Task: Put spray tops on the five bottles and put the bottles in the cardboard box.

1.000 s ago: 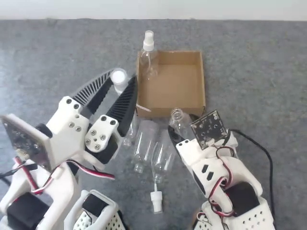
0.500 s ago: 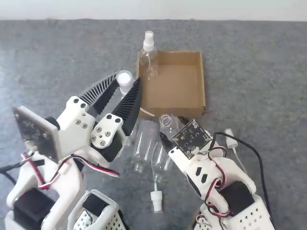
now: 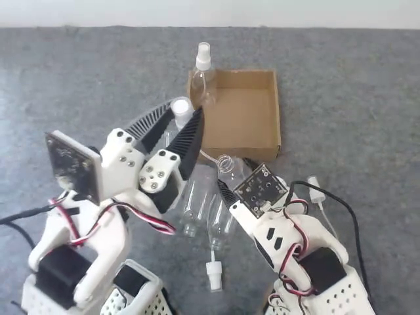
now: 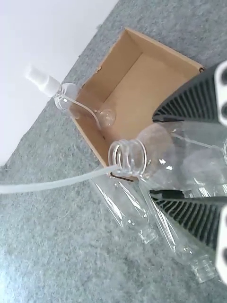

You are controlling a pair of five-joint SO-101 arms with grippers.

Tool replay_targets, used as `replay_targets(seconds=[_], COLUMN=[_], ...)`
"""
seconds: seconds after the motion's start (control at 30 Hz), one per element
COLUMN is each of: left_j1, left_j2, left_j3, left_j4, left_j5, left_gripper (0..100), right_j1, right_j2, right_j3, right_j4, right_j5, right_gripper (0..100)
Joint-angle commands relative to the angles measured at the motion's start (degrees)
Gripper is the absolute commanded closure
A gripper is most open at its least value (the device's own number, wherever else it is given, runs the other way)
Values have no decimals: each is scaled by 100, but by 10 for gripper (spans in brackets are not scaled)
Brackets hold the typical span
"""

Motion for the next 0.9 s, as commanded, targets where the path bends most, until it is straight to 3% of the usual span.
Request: replay_targets(seconds=[0.0,0.57,0.87], left_j1=[325,378,404], left_j2=[-35,-44,-44], left_j3=[-31,549,1182], left_j4=[-211,-413,-1002], left_j5=[70,53,53], left_gripper=[987,987,987], right_j1=[-233,-400,-400], right_j2=[-84,-171,-1930], right_j3=[-35,-35,695], right_j4=[-119,-119,-127], right_j5=[97,97,97], right_gripper=[987,988,987])
